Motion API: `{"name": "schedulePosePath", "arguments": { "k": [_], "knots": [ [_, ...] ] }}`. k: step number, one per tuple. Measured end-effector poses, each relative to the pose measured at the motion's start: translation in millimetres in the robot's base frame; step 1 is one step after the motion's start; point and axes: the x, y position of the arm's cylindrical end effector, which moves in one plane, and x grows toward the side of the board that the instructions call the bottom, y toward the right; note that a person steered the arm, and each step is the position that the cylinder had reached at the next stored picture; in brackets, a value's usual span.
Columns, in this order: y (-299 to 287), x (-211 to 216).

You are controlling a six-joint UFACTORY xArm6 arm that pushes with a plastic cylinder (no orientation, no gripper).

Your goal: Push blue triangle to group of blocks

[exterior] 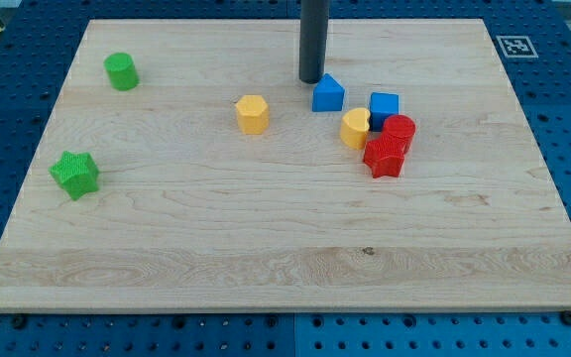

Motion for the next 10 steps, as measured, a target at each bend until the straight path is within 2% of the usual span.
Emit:
{"name": "schedulePosePath", "arguments": {
  "k": [3,4,5,6,10],
  "knots": [
    [1.7,39.3],
    [1.7,39.3],
    [4.0,16.4],
    [6.6,13.4],
    [26.9,30.3]
  ]
}}
